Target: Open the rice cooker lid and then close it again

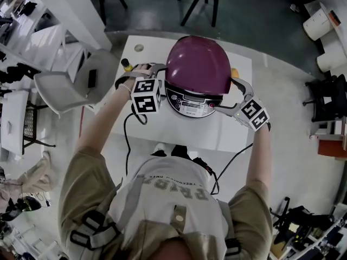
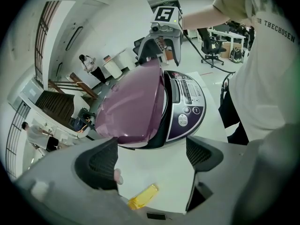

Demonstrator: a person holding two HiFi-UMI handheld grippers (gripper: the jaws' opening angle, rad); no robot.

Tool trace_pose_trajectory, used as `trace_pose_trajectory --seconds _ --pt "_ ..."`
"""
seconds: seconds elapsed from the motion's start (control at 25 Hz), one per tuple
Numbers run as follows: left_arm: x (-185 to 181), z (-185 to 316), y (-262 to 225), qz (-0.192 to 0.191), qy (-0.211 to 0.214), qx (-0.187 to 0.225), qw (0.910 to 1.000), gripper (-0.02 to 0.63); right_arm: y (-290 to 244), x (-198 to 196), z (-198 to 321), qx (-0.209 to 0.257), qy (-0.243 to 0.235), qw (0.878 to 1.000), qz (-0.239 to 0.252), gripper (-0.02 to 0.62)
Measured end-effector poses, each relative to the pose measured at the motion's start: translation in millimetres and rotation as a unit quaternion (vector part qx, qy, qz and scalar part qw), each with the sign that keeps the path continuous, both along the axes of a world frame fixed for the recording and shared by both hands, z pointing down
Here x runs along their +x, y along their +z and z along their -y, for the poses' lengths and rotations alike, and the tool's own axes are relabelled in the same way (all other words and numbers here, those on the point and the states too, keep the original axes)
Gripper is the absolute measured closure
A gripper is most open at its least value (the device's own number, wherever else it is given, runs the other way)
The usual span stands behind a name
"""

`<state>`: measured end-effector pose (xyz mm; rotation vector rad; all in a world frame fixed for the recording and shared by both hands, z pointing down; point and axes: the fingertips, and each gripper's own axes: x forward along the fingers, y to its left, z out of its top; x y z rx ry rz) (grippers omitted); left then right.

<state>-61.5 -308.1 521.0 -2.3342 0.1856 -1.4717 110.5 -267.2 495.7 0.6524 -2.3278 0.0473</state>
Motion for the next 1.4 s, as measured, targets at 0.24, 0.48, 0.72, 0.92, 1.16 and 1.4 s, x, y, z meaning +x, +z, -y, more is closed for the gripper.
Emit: trace_pose_trajectory --seconds 0.24,0.48,0.72,0.92,1.16,1.4 --pt "-1 -5 9 0.007 0.001 -0.010 0.9999 0.138 8 -1 -4 -0.011 -0.007 1.000 -0.004 0.087" --pt "-2 -7 15 0.018 0.004 -0.013 0.9997 0.133 13 0 -8 -0.025 -0.013 1.000 -0.010 0.087" --pt "-5 -10 25 0.029 0.006 -0.023 0.9993 0.133 22 0 -11 -0.039 -0.021 0.999 -0.021 0.087" --pt "-7 -12 30 0.036 0.011 -0.029 0.9989 0.132 27 -1 -14 -0.049 -0.027 0.998 -0.027 0.087" --pt "-7 -13 36 0.052 0.017 -0.035 0.9979 0.129 31 1 -15 -0.060 -0.034 0.997 -0.033 0.087" --pt "-9 -15 38 0.068 0.026 -0.046 0.9963 0.110 31 1 -15 -0.076 -0.036 0.996 -0.026 0.087"
